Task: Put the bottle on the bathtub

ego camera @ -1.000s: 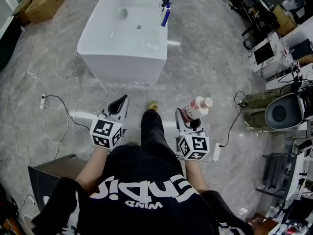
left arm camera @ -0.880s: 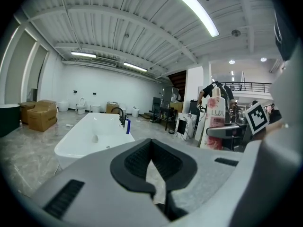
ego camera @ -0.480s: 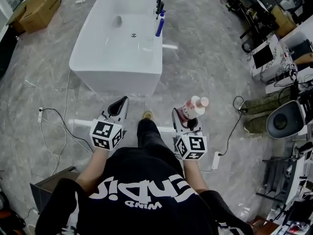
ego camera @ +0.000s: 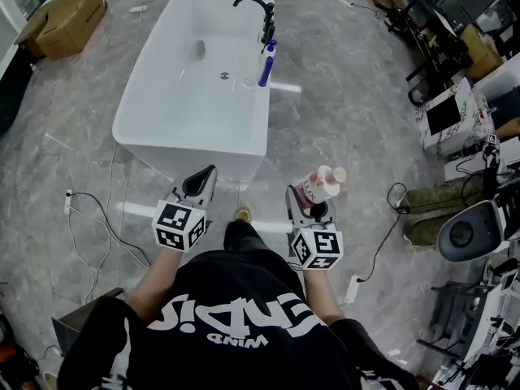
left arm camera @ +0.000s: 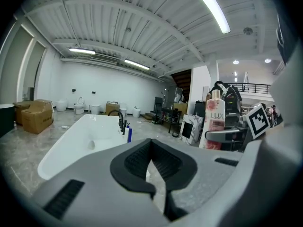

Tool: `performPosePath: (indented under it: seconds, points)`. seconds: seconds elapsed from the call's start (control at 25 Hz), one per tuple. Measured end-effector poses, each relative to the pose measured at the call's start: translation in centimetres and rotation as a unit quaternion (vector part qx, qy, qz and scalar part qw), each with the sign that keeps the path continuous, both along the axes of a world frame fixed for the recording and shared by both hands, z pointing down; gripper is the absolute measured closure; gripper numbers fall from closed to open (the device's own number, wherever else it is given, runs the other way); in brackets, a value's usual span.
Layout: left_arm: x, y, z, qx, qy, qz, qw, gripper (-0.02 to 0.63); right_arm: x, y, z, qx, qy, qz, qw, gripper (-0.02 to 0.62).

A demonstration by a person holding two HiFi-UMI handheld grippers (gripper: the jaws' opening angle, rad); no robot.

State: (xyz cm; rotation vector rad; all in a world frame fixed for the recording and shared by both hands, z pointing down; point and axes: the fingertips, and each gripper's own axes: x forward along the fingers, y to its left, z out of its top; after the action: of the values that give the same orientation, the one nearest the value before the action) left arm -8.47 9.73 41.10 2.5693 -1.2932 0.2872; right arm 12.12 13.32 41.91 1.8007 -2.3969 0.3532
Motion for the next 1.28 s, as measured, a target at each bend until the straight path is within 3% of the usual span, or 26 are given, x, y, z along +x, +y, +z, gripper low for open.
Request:
performPosePath:
  seconds: [0.52, 1.28]
  points:
    - [3.7, -11.2, -1.4, 0.008, 0.0, -0.026, 0.9996, 0.598, 2.5, -11.4, -0.4, -0.002, -0.005, -0.044, 0.999, 0.339]
    - [3.0, -21.0, -0.3, -0.004, -0.011, -0.004, 0.9999, 0.598, 1.9, -20.3, 0.4, 0.005, -0.021, -0.011, 1.0, 0.339]
